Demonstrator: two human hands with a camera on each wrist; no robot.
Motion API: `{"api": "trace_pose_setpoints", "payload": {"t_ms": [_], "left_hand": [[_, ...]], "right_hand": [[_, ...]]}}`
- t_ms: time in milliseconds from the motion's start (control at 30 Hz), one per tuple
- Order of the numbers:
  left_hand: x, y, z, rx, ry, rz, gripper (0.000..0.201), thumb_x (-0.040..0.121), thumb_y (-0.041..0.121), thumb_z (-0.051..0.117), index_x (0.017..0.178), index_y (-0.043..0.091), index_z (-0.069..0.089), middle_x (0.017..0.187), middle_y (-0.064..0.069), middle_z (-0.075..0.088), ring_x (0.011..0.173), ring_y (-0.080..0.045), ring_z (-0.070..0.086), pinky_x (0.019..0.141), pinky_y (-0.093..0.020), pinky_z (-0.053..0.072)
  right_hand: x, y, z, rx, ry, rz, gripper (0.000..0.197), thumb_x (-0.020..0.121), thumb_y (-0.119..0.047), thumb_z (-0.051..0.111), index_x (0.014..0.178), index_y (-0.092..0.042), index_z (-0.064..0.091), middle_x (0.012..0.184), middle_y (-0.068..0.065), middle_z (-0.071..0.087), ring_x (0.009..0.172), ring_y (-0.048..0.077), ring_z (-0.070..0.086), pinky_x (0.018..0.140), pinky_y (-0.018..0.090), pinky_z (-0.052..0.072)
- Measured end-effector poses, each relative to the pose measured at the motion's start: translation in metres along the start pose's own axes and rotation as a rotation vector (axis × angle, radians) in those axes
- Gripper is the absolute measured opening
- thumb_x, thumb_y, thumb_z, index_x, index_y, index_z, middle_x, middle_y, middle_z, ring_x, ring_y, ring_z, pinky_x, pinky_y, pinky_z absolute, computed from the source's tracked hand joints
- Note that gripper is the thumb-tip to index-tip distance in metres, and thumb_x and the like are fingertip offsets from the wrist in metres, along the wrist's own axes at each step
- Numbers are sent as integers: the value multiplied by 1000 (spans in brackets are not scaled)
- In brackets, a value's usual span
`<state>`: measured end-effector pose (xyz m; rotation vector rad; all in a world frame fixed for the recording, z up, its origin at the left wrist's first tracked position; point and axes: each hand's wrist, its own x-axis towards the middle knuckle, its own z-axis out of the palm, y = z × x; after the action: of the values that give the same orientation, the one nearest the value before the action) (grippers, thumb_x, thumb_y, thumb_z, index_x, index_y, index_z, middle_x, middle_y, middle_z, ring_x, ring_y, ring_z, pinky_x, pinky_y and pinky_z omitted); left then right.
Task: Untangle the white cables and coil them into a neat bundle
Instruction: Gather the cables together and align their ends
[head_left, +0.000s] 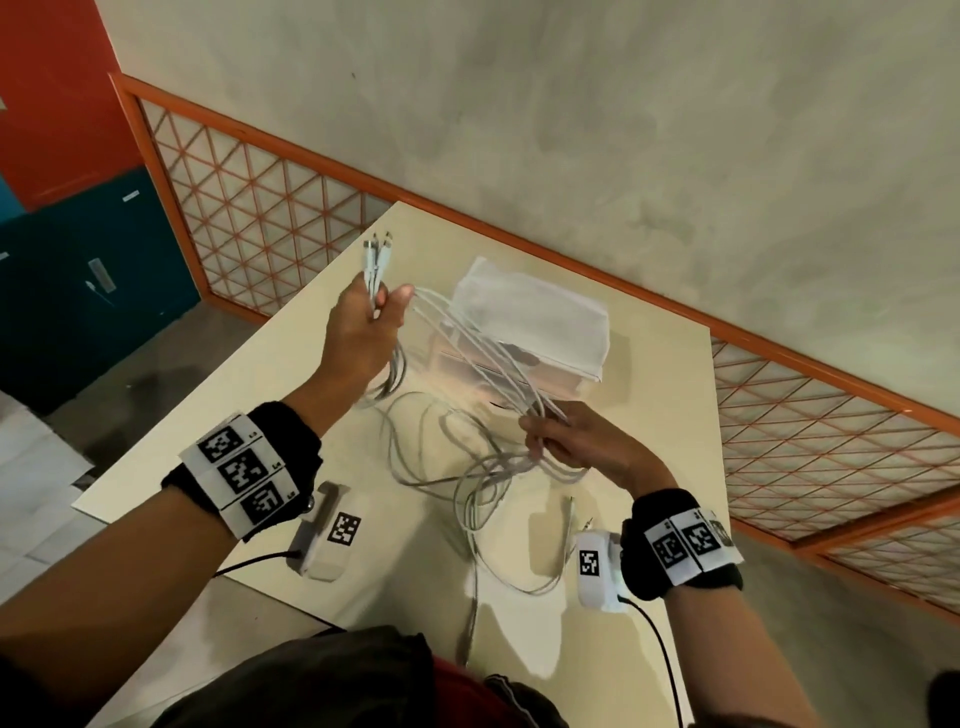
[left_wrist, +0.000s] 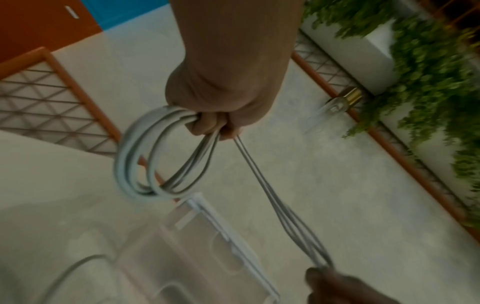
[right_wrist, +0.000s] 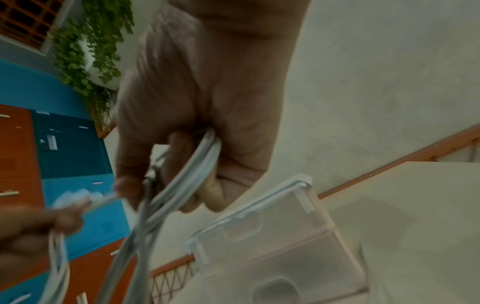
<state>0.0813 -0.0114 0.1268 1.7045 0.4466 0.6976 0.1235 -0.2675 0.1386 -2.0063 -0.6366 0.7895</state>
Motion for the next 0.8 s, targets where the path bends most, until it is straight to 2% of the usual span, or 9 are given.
{"api": "trace_pose_setpoints", "payload": {"t_ms": [67,167,267,367,467,533,633,733,800], "left_hand": [[-2,-17,-3,181,-52,-93,35,90,30,59,63,21,38,57,5,52,54,-8,53,63,-27,42],[-11,-42,-13,527,-414,-163,31,90,29,60,69,6,57,56,7,53,55,-11,49,50,-12,34],[-18,-58,-23,594,-631,-233,34,76,37,74,77,8,55,69,-1,54,70,-17,50,59,-22,33],[-18,-46,-28,502,-597,-229,66,56,47,85,108,16,58,98,8,57,90,-11,52,78,-25,36],[-23,-10,-21,402,-540,-20,89,39,56,86,112,17,55,83,10,47,70,-11,45,66,-26,39],[-30,11,-9,460,-586,156,80,49,46,87,112,12,50,88,5,52,68,-13,46,60,-23,38],[-42,27,14,502,-737,365,69,68,26,82,124,11,47,102,-2,59,84,-18,55,65,-19,38],[-45,26,30,430,-893,317,38,78,18,74,107,10,51,94,-3,61,79,-20,56,61,-11,38],[-40,26,33,393,-905,250,28,85,14,66,109,5,54,97,-10,67,86,-22,63,69,-18,44]], "right_hand": [[2,-2,-4,-47,88,-12,39,96,-36,50,64,-15,46,49,-10,43,44,7,28,45,14,25],[3,-4,-10,-98,120,-43,43,97,-38,48,58,-21,42,54,-2,32,46,6,25,45,10,24],[6,-3,-19,-147,83,-11,46,97,-32,49,53,-22,41,54,-2,28,43,4,24,43,10,23],[9,1,-27,-220,77,64,44,96,-35,50,60,-15,34,49,-6,32,37,2,26,42,9,24],[12,-3,-26,-324,30,98,45,95,-37,51,56,-16,39,48,-6,41,38,2,32,46,14,29],[15,-11,-20,-376,-25,84,43,94,-38,52,60,-14,45,54,1,45,46,8,37,53,20,32],[16,-29,-9,-382,-121,36,37,94,-38,53,70,-10,53,55,-3,47,48,7,41,58,21,35],[11,-46,-5,-282,-200,-44,31,95,-27,54,69,-37,68,48,-12,44,46,2,38,55,14,36],[9,-50,-8,-248,-204,-107,35,94,-26,56,65,-44,65,48,-11,45,46,3,39,53,14,36]]}}
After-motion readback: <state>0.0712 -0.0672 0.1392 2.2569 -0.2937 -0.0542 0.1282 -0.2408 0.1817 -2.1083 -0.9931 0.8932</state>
